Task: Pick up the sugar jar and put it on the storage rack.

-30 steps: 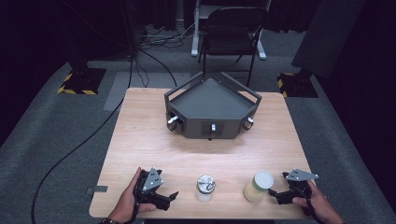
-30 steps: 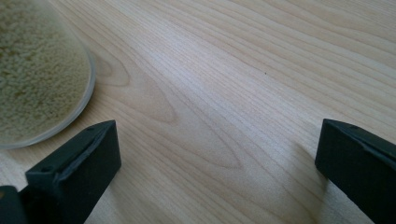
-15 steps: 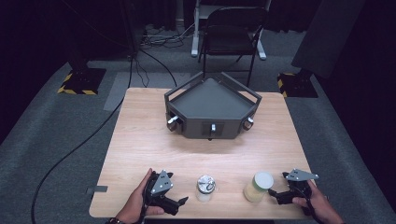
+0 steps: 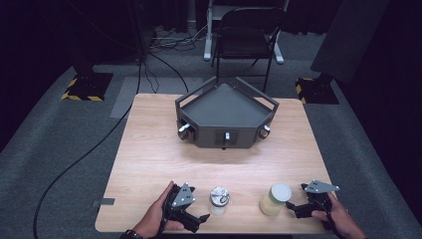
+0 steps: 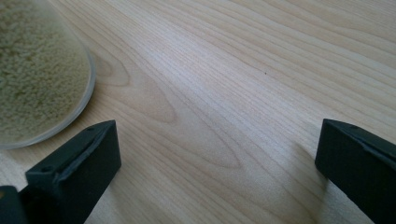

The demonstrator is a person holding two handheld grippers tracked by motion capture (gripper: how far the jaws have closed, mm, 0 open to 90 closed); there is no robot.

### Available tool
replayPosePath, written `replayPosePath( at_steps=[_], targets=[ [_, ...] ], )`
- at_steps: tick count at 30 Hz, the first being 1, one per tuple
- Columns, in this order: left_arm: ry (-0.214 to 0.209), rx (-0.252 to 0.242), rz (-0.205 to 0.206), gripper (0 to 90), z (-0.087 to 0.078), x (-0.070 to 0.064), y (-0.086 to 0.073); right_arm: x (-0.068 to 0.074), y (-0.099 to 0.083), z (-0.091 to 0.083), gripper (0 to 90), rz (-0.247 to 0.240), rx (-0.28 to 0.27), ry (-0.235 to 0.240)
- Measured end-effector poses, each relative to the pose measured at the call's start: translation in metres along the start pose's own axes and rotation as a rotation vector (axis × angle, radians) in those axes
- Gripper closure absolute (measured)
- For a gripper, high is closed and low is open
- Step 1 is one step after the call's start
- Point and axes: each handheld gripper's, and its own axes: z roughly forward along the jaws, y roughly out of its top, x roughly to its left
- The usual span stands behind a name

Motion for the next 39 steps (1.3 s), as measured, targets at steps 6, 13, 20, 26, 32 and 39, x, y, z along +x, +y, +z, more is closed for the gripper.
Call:
replayPosePath(
  at_steps=[6,13,20,26,32,39],
  targets=[
    [-0.035,0.009,0.004,1.5,0.009,0.004,0.005,0.000,0.000,0.000,0.0,0.000,0.000,0.000],
    [-0.065,0.009,-0.017,1.7,0.018,0.010,0.008,0.000,0.000,0.000,0.0,0.000,0.000,0.000],
    [-0.096,0.005,-0.022,1.9,0.028,0.013,0.013,0.000,0.000,0.000,0.0,0.000,0.000,0.000],
    [-0.118,-0.006,-0.032,2.2,0.034,0.016,0.015,0.000,0.000,0.000,0.0,-0.001,0.000,0.000],
    [-0.129,-0.025,-0.049,3.4,0.041,0.016,0.015,0.000,0.000,0.000,0.0,0.000,0.000,0.000],
    [-0.118,-0.032,-0.045,8.9,0.047,0.014,0.016,0.000,0.000,0.000,0.0,-0.001,0.000,0.000]
  ],
)
